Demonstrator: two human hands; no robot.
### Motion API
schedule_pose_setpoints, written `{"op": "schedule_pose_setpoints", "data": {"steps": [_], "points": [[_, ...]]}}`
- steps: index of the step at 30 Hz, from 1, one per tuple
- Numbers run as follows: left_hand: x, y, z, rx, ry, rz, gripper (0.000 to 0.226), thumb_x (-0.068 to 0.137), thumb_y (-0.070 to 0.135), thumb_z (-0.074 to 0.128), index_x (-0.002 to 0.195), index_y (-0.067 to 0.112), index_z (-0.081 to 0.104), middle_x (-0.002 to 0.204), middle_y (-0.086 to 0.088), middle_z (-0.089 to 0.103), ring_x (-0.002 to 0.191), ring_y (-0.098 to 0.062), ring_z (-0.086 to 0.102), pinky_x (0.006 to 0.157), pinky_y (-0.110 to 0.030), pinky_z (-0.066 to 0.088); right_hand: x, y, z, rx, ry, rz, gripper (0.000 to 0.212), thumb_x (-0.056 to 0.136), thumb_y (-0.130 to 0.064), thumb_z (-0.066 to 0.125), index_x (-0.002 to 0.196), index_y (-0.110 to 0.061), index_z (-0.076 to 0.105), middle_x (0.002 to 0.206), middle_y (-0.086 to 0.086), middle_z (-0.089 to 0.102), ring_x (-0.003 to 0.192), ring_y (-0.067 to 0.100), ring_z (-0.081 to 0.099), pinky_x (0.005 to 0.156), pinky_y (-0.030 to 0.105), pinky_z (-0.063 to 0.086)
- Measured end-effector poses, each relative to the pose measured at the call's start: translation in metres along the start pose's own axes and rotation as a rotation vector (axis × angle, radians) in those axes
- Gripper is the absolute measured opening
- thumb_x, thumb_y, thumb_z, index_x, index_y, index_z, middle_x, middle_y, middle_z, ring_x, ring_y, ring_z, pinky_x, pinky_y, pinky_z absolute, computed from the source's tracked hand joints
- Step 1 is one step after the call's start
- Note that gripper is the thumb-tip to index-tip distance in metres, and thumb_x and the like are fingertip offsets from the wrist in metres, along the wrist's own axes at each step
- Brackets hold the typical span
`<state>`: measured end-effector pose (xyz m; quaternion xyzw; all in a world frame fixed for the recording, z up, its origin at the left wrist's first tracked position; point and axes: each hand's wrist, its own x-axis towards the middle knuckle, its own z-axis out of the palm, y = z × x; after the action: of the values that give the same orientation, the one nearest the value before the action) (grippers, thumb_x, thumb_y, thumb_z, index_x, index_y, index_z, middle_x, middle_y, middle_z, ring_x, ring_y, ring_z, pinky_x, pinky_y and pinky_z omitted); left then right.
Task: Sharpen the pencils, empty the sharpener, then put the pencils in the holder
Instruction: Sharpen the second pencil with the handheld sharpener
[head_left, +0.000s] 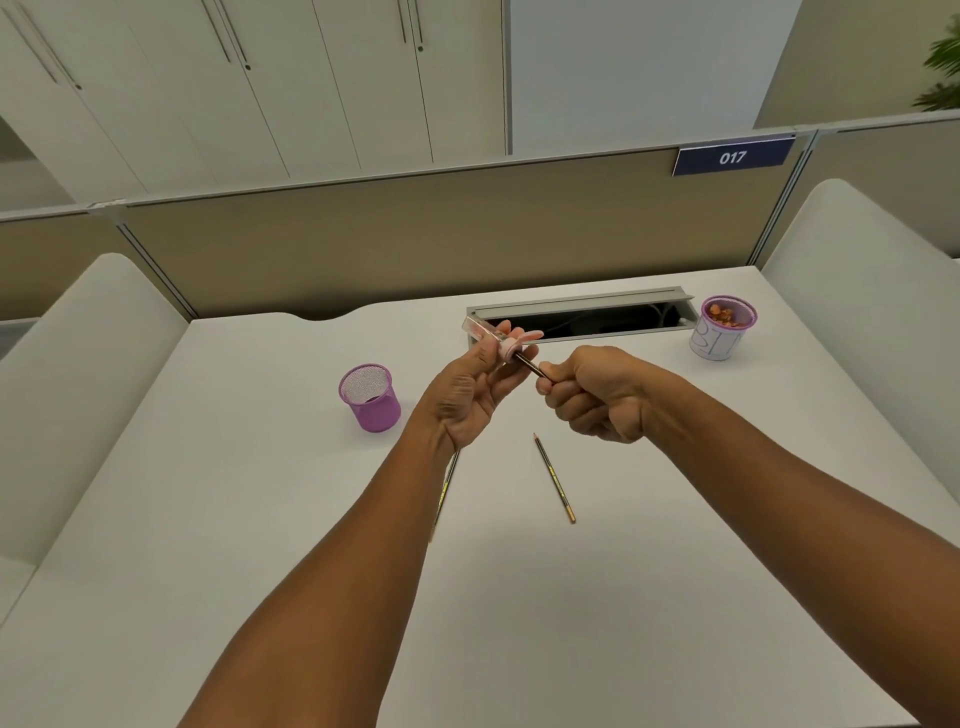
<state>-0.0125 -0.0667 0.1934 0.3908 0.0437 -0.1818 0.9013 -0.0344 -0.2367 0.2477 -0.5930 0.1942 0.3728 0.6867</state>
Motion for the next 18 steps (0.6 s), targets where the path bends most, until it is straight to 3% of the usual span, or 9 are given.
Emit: {"op": "schedule_pose_setpoints", "data": {"steps": [5,9,18], "points": [[0.001,-0.002,0.001,0.022,0.01,0.029,0.029,0.103,0.023,0.047,0.127,0.006,0.052,0.118,-0.012,0.072,0.105,-0.027,0.071,0.085,-0.033,0.06,0.007,0.015,0.005,-0.518,0.337,-0.295,0.036,0.1,-0.031,0.041,0.081,-0.01,0.064,0.064,0.001,0.052,0.053,0.012,0.04,0.047,0.023,0.033],[0.002,-0.001,0.001,0.004,0.032,0.03,0.025,0.104,0.023,0.045,0.121,0.006,0.053,0.119,-0.013,0.072,0.107,-0.03,0.07,0.087,-0.035,0.06,0.013,0.025,0.003,-0.771,0.475,-0.482,0.037,0.1,-0.034,0.038,0.08,-0.016,0.064,0.079,-0.003,0.058,0.071,0.01,0.05,0.058,0.024,0.037],[-0.001,-0.004,-0.001,-0.088,0.078,0.005,0.02,0.105,0.02,0.044,0.114,0.006,0.055,0.118,-0.017,0.071,0.108,-0.034,0.07,0.089,-0.038,0.058,0.025,0.042,-0.007,-0.737,0.464,-0.564,0.027,0.1,-0.033,0.04,0.091,-0.017,0.06,0.081,-0.006,0.058,0.073,0.009,0.051,0.059,0.025,0.037]]}}
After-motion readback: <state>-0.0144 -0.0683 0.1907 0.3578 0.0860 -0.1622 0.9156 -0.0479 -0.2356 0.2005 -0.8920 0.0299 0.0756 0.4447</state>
